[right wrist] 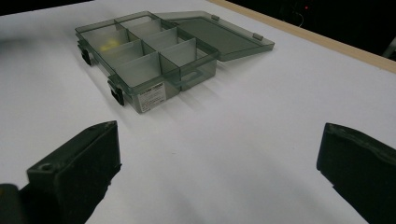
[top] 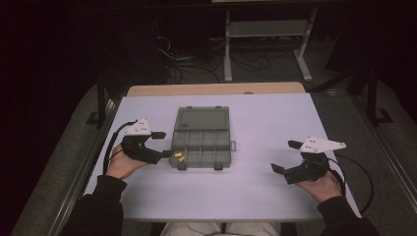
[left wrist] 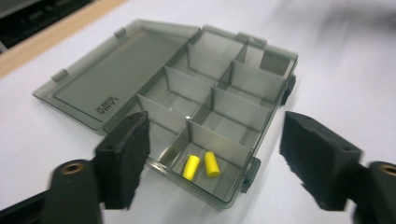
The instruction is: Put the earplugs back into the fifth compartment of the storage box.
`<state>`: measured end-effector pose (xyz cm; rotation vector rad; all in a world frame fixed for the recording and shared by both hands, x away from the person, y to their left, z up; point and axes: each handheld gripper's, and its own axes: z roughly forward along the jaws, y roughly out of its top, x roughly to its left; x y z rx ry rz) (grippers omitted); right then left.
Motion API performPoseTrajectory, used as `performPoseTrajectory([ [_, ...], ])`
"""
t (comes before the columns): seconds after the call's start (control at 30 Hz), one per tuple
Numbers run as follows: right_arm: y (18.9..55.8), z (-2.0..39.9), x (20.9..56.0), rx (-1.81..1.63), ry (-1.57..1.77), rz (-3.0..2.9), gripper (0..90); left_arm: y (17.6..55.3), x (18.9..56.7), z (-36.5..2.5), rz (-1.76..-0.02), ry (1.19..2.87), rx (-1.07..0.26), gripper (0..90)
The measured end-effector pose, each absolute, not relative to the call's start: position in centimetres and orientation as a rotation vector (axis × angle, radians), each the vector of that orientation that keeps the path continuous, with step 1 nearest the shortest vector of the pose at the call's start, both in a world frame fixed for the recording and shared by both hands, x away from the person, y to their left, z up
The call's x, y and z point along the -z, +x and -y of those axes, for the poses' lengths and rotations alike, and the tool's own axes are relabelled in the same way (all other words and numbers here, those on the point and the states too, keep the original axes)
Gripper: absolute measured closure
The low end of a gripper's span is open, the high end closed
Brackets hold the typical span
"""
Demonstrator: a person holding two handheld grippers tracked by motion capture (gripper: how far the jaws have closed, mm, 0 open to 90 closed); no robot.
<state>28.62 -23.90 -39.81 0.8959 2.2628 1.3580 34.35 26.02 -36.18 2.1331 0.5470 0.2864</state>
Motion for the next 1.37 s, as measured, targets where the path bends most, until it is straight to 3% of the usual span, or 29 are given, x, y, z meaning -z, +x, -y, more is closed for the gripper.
performPoseTrajectory([
  [0.4,28.6,23.9,39.9,-1.360,0.904,-2.261,0.0,33.0,35.8,-28.9,-0.603,2.013,-0.363,0.6],
  [0.93,28.6,24.0,40.0,-1.359,0.910,-2.257,0.0,30.0,36.7,-33.9,-0.726,1.842,-0.512,0.1],
  [1.37,28.4,24.4,40.0,-1.371,0.917,-2.244,0.0,29.0,38.0,-34.9,-0.773,1.813,-0.503,0.1],
])
